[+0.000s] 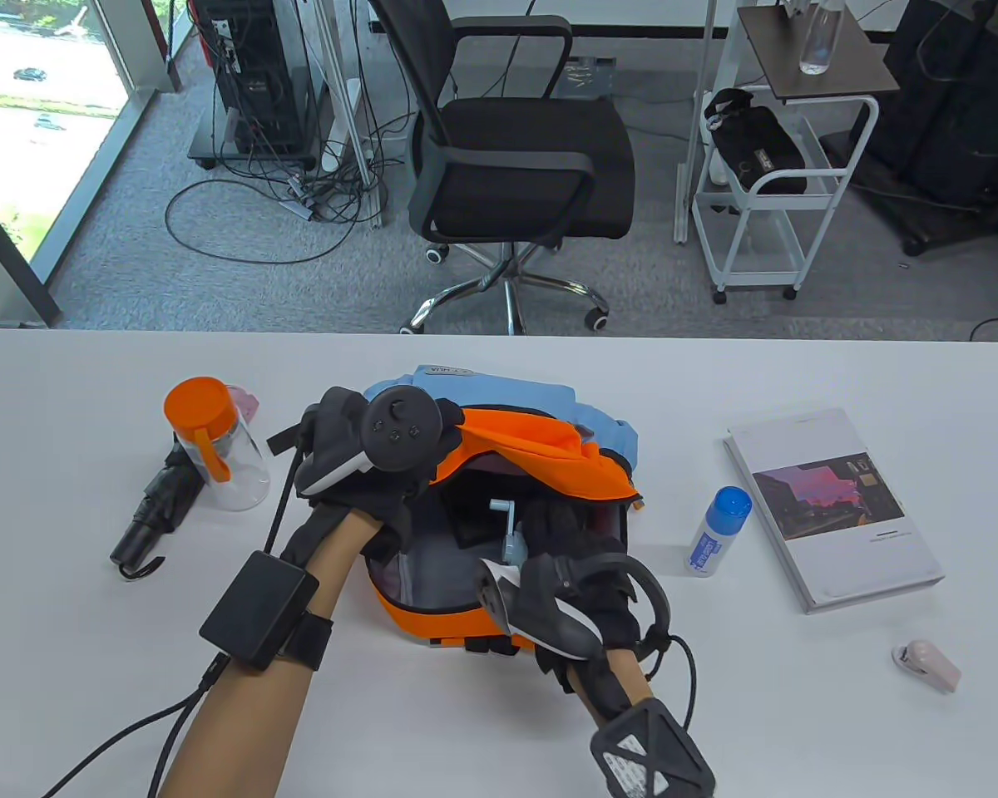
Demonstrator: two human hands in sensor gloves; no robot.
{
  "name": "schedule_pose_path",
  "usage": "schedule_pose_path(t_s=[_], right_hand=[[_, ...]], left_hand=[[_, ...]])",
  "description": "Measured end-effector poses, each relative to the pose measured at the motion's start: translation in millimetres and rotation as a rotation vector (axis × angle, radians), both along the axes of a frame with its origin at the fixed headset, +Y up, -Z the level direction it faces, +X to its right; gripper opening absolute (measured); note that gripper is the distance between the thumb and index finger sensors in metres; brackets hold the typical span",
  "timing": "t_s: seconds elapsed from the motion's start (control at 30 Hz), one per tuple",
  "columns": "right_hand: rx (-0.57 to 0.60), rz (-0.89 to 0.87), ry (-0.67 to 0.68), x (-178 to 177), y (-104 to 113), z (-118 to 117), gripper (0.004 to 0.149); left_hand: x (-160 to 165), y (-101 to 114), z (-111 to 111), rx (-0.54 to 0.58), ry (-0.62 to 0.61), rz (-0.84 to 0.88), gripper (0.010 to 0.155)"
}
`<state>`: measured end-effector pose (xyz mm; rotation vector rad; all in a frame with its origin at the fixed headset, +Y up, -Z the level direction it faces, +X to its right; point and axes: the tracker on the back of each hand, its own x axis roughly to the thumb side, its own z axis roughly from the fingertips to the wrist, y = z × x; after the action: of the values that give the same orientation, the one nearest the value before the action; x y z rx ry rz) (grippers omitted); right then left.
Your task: Pack school bag
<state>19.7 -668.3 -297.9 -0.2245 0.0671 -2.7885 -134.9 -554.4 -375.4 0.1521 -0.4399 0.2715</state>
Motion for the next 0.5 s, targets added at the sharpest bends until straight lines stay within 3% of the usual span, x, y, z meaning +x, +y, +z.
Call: schedule_pose_path(t_s=[0.1, 0.2, 0.3, 0.37, 0.5], right_hand=[[-0.052, -0.063, -0.095, -3.8, -21.1, -27.3, 0.083], [0.054, 0.006, -0.177, -10.4, -25.8, -44.1, 0.084], [0.076, -0.005, -0.249, -11.2, -32.0, -58.8, 0.084], [-0.146, -0.120, -0.266, -11.7, -40.9, -65.0, 0.093], [-0.215, -0.300, -0.222, -10.7, -29.6, -47.9, 0.089]], left_hand=[[-3.4, 3.8, -1.0, 0.029, -0.008, 0.024, 0.043], [-5.1, 4.9, -2.0, 0.015, -0.020, 0.038, 0.043], [-6.2, 4.9, -2.6, 0.009, -0.026, 0.059, 0.043], [-6.1, 4.9, -2.9, 0.001, -0.028, 0.063, 0.043], [-5.0, -0.1, -1.4, -0.004, -0.028, 0.033, 0.043]])
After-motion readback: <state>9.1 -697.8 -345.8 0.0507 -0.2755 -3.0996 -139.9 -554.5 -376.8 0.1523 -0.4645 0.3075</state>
